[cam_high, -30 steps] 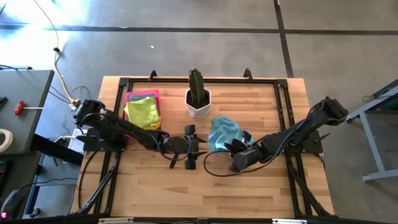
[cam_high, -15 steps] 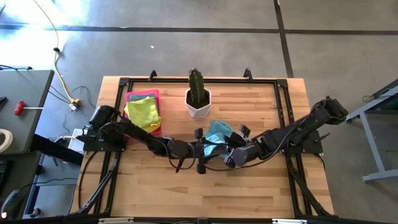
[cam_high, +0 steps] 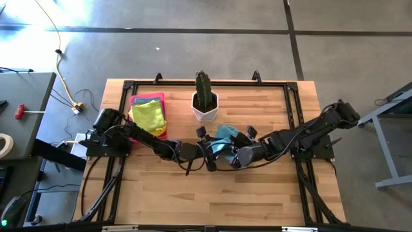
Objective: Fold microfiber towels
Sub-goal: Fold the blue towel
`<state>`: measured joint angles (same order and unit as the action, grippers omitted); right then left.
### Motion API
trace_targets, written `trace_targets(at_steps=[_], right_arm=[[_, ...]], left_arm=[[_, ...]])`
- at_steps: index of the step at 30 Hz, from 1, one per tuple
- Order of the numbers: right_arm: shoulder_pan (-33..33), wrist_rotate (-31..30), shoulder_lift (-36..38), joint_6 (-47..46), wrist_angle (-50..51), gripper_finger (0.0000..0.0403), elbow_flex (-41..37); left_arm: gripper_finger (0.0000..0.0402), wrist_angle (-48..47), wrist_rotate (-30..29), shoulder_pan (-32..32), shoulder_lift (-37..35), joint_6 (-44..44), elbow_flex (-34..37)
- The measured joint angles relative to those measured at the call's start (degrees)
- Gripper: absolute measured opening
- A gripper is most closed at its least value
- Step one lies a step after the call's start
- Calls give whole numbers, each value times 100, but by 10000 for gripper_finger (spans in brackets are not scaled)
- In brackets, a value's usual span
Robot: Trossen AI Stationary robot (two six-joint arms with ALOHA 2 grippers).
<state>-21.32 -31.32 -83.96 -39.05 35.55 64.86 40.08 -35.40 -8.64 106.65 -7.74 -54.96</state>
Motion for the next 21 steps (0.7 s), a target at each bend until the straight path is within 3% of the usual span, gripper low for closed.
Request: trace_targets(at_steps=[7,13,21], right_arm=[[202,3,0,342,-57,0,-4],[220,10,2,497,-57,0,48],[218,4,7,839,-68,0,399]], left_arm=[[188,-1073,-38,10,0,762,0],[188,-2367,-578,10,0,1809,0],[188,-3107,-137,6,69,2683,1]])
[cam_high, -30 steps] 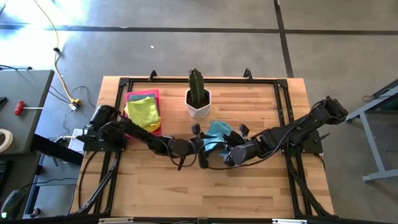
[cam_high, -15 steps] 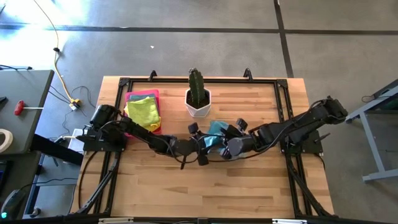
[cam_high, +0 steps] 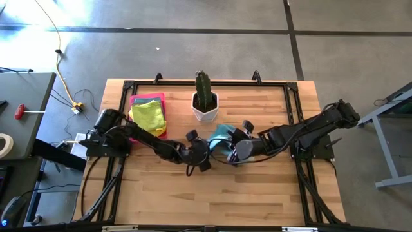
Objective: Fold microfiber towels
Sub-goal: Fold the blue towel
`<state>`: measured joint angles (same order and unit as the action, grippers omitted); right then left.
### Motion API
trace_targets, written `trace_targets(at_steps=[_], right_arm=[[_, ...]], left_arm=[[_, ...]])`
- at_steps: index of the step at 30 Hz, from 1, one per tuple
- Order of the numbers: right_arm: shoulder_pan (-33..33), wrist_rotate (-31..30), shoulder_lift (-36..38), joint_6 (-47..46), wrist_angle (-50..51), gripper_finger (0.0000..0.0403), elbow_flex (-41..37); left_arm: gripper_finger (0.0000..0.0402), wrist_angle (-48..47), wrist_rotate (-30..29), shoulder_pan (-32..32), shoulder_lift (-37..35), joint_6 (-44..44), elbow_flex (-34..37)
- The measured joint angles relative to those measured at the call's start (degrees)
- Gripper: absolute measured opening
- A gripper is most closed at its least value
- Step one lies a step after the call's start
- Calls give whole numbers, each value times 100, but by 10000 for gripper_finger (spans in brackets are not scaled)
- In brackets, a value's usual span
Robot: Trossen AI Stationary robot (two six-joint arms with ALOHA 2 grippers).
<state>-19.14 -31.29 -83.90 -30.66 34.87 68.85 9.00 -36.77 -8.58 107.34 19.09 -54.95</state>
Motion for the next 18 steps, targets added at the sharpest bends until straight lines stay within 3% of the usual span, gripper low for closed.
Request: trace_targets(at_steps=[6,9,14,18], right_arm=[[0,1,0,104,12,0,73],[-2,2,0,97,112,0,73],[-2,107,0,73,339,0,75],[-16,533,0,73,376,1,49]], left_arm=[[173,-14,171,-17,297,423,-1],[132,-46,161,-42,366,606,5],[22,-52,142,-137,265,485,6],[15,-42,381,-222,-3,331,-1]])
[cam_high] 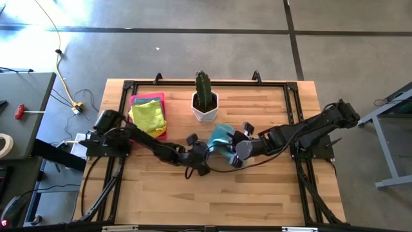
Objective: Fold microfiber towels
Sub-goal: Fold the blue towel
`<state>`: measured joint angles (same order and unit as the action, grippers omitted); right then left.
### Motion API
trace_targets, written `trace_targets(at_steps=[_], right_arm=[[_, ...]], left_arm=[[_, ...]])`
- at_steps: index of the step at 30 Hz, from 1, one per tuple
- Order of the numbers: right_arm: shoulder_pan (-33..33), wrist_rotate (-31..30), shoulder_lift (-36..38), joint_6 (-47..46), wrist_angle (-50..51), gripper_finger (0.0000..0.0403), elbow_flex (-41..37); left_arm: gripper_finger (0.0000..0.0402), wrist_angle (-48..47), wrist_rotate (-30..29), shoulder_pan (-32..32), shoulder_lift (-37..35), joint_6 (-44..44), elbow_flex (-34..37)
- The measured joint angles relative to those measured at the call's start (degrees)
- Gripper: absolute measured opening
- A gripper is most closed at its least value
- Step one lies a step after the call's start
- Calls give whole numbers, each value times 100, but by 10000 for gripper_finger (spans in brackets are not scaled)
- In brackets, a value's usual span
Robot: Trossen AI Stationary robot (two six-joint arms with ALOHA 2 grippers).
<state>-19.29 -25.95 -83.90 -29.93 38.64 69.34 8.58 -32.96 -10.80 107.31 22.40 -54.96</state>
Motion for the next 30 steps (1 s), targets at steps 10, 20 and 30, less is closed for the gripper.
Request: trace_targets(at_steps=[10,20,30], right_arm=[[-520,1024,-116,760,-522,105,-10],[-1021,526,-908,3166,-3280,133,-954],[-1054,-204,-1004,522,-5344,133,-1443]], left_arm=[[1,-1393,2125,-635,-1260,369,4],[0,-1943,2710,-847,-2791,450,0],[0,-2251,2813,-302,-2872,607,-3]])
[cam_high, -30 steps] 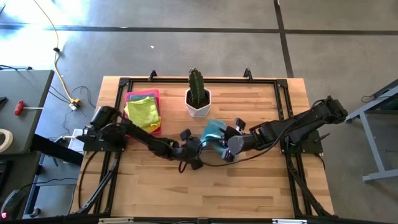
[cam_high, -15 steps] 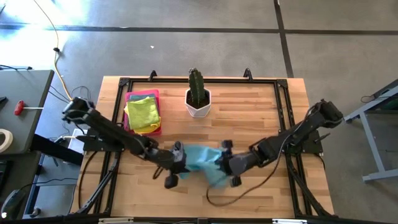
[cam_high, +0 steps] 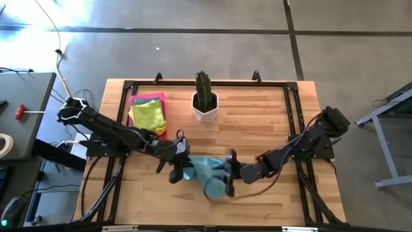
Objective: Fold microfiber towels
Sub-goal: Fold the blue towel
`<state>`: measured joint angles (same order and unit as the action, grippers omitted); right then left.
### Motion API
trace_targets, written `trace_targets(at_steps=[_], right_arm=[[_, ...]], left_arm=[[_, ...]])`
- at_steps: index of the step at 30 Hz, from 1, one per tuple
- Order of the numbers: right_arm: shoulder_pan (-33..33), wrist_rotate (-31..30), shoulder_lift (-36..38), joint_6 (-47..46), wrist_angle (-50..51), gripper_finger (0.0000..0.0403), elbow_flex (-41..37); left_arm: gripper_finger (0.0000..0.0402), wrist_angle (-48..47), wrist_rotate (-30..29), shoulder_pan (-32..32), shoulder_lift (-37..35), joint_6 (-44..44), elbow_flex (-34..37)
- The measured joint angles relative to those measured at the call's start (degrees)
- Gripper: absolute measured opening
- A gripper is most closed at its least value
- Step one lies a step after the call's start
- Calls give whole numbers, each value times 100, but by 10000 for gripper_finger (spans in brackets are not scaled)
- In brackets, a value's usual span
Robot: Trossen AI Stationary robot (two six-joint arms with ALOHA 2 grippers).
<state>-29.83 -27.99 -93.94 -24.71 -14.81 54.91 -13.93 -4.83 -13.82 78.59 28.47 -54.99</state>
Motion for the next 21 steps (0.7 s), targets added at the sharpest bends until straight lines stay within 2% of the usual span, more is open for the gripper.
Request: trace_targets(at_steps=[3,5,9,14,19,21], right_arm=[[-48,-793,-48,-227,-240,133,-2],[-107,-961,-100,-179,-493,133,-1],[-154,-626,-353,-140,-1007,133,89],[-156,93,-898,-756,-954,133,182],[-17,155,-1240,-1613,95,133,182],[86,140,-1235,-1674,608,133,182]], left_arm=[[0,-18,138,207,65,-13,8],[0,2,359,391,63,-89,8],[0,-5,708,764,63,-104,8],[0,-132,724,1186,63,-223,6],[0,-466,708,1586,63,-395,6],[0,-702,698,1705,56,-457,6]])
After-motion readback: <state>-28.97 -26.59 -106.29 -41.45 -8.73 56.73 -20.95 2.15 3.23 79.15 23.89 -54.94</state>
